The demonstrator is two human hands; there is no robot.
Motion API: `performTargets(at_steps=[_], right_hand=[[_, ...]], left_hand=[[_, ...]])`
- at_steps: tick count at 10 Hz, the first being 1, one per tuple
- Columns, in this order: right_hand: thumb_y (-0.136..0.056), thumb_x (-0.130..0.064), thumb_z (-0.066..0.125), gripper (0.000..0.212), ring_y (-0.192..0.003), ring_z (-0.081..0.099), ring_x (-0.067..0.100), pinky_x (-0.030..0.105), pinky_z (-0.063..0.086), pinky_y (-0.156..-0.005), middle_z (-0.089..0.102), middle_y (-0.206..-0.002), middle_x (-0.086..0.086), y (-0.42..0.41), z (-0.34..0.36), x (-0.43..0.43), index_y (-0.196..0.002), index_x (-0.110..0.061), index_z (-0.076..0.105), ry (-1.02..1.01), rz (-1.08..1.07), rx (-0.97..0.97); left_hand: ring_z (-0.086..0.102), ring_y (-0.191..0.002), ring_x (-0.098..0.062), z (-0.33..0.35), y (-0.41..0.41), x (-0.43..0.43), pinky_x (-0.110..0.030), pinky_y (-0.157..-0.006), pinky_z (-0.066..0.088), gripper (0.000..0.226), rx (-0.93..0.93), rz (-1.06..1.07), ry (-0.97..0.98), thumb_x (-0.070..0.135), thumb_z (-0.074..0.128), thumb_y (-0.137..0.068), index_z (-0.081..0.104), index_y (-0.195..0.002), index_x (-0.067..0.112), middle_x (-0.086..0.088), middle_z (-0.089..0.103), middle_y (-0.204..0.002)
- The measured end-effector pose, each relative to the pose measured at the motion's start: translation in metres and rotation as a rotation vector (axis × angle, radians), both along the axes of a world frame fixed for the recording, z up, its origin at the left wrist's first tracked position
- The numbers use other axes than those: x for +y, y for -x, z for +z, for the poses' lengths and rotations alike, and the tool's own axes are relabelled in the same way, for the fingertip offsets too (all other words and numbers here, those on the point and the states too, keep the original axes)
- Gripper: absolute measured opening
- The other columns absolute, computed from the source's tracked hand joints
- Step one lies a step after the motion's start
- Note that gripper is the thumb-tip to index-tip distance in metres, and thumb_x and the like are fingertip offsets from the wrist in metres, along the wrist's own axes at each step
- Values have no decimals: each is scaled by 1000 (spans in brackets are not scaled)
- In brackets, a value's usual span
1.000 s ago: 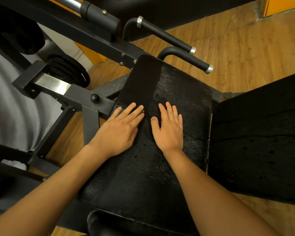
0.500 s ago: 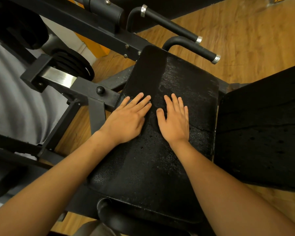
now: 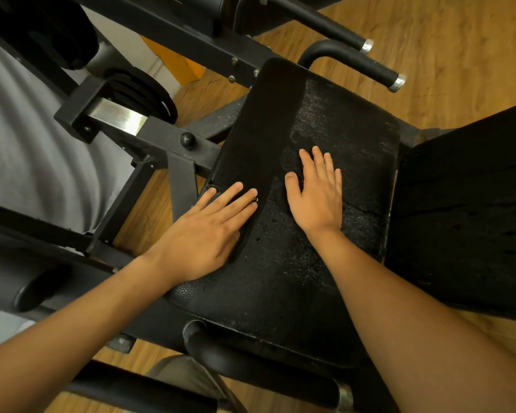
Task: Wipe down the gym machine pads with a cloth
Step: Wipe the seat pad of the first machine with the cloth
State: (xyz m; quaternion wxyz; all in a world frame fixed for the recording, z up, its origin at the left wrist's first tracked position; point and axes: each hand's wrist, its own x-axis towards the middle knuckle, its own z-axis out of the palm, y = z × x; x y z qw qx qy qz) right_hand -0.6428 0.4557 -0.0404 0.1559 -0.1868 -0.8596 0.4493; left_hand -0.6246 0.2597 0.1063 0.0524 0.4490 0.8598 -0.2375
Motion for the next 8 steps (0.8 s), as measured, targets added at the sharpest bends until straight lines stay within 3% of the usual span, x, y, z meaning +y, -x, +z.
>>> performTargets(at_steps=[2,4,8], right_hand=[[-107,-49,31,59,-158,0,17,45,1,-129,12,-172,-2,1,-1,0,-162,-28,25,-2,-9,4],[-107,-49,30,60,-158,0,17,45,1,-129,12,-172,-3,1,-2,0,-162,-28,25,2,-6,3],[-107,-48,31,59,-159,0,17,45,1,-129,11,-172,-2,0,-1,1,-162,-28,25,11,2,-1]], left_hand=[[0,-157,-21,-7,14,28,-41,-123,-3,66,21,0,7,38,12,-101,23,-161,15,-1,12,-170],[9,-156,-25,-11,4,21,-47,-125,8,60,80,-21,11,34,21,-104,30,-159,12,-5,21,-168],[-2,-158,-20,0,-43,-28,-42,-125,0,61,-15,-53,88,36,25,-105,16,-163,18,1,7,-171]])
